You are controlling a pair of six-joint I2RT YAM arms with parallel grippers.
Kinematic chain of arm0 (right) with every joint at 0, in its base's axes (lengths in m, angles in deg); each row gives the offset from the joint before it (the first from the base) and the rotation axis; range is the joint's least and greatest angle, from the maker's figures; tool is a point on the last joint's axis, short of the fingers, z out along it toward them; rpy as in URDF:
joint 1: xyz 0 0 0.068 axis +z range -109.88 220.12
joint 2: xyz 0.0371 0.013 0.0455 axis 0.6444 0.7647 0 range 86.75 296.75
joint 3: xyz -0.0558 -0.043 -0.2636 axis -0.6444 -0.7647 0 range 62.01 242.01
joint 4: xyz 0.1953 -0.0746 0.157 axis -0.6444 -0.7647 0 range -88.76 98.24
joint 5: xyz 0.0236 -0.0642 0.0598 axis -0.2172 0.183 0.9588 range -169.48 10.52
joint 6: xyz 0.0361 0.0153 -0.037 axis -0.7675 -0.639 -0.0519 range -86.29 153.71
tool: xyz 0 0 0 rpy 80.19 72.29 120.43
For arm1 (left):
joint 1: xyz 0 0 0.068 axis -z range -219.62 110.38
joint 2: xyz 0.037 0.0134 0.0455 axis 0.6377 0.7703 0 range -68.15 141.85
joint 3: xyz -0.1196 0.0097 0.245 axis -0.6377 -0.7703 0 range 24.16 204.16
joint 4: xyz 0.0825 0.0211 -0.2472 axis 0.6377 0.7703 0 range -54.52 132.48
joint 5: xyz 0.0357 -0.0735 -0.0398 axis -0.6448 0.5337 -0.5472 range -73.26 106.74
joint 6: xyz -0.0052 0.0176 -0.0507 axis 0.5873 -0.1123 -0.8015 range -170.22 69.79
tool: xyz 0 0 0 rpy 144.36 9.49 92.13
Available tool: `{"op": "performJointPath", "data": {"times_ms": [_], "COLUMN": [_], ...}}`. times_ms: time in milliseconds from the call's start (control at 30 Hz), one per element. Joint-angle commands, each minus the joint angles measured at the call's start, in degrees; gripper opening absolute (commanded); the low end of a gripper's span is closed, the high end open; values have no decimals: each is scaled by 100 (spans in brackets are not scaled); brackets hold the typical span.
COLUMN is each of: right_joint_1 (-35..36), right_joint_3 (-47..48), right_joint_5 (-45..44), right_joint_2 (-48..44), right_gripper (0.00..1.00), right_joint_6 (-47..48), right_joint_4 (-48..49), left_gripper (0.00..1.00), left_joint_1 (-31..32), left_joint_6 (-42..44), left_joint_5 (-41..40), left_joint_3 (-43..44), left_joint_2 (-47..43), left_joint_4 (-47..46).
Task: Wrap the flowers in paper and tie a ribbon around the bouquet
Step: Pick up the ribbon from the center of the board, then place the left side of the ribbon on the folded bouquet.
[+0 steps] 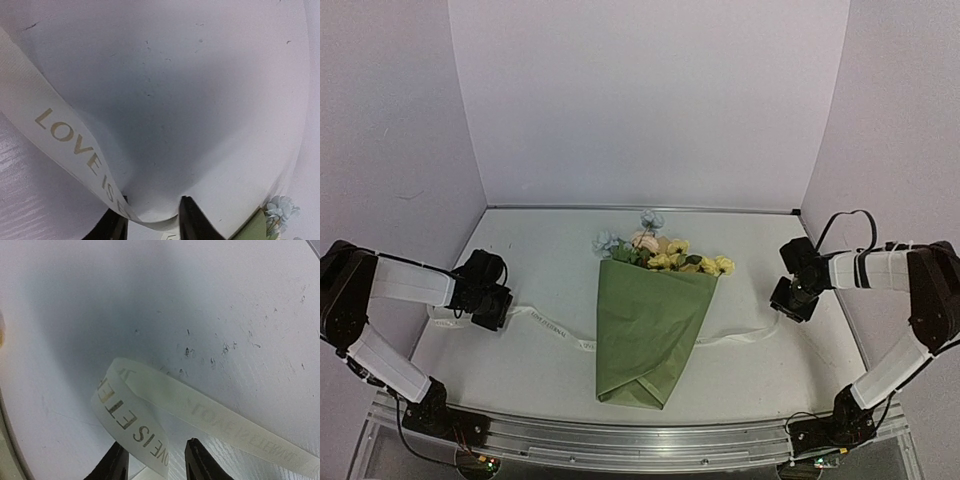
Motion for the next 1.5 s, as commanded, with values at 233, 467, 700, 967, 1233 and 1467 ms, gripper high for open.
{"op": "performJointPath", "data": {"times_ms": [233, 467, 700, 967, 1233, 1467], "right_joint_1": [-75, 81, 837, 1984, 2002, 1960], "right_joint_3": [284, 124, -73, -402, 98, 166], "right_joint_5": [-48, 297, 189, 89, -419, -849], "right_joint_2": [-222, -1156, -2080, -2195, -1865, -1731], "right_gripper": [0, 0, 0, 0, 0, 0], "right_joint_6": [56, -223, -633, -1165, -1452, -1467], "right_joint_4": [46, 117, 475, 1367, 718, 190], "left_gripper": [0, 0, 0, 0, 0, 0], "left_joint_1": [-260, -66, 1092, 2502, 3555, 4198], "left_joint_6": [1599, 3263, 4590, 5902, 7657, 8938], "left_joint_5": [20, 372, 1252, 2419, 2913, 3503], "left_joint_3": [410, 1146, 1730, 2316, 3688, 4942], "left_joint_2": [-57, -320, -119, 777, 1930, 2747], "left_joint_4": [-294, -606, -1781, -2832, -1832, -459]}}
